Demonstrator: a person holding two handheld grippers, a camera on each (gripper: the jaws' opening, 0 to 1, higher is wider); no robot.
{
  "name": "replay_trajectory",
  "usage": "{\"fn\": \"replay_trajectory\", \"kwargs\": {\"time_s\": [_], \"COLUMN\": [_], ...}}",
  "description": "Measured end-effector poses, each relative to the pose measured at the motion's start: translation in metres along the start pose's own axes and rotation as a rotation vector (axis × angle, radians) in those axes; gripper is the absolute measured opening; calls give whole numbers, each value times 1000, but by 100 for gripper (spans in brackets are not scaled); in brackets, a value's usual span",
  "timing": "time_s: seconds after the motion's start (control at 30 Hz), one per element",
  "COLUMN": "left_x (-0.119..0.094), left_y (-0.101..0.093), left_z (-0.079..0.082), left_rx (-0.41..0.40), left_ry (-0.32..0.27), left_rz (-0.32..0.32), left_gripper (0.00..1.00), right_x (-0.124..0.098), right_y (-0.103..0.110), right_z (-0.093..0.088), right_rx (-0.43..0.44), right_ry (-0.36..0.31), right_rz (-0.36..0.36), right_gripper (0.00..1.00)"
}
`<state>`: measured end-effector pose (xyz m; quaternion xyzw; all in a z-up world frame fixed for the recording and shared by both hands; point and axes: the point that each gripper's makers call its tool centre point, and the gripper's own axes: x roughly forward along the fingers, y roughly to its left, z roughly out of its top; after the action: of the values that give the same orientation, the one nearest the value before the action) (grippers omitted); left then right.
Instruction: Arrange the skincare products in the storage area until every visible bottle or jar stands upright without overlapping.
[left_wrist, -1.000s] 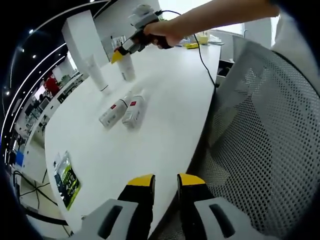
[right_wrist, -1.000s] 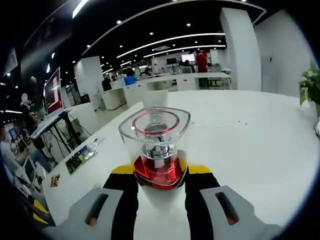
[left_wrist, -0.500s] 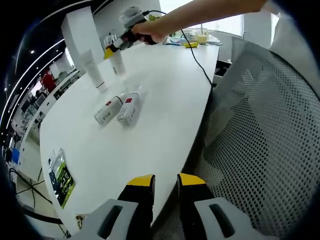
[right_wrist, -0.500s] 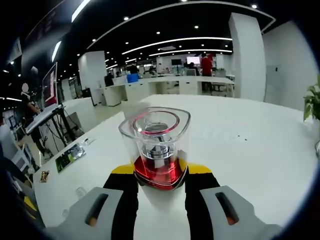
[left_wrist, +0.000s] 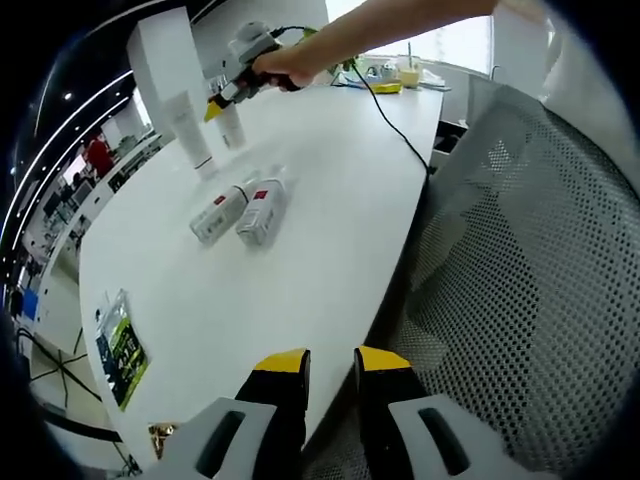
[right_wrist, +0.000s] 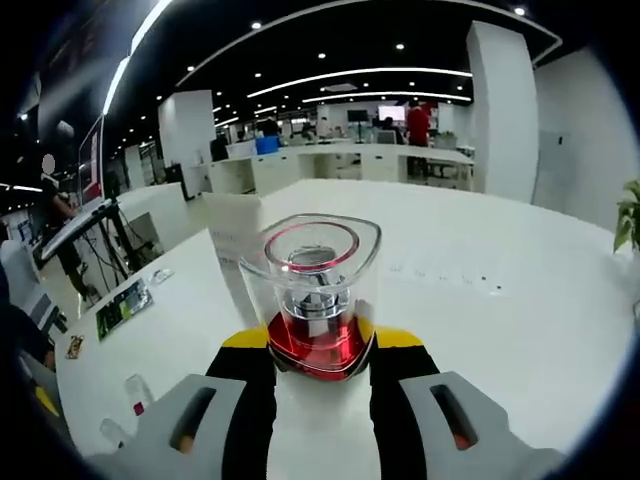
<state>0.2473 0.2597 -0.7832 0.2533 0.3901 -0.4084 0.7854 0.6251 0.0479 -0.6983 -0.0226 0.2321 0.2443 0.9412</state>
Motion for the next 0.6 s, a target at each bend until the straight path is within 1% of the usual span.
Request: {"fn": "replay_trajectory", "kwargs": {"time_s": [0.6], "left_x": [-5], "left_y": [14], "left_z": [1], "left_rx": [-23], "left_ry": [-6], "left_rz": [69], "left_gripper": [19], "right_x": [21], "right_y": [-7], "right_z": [-5], "right_rx": [-41], "right_ry": [26], "right_rz": [22], "right_gripper": [33]}}
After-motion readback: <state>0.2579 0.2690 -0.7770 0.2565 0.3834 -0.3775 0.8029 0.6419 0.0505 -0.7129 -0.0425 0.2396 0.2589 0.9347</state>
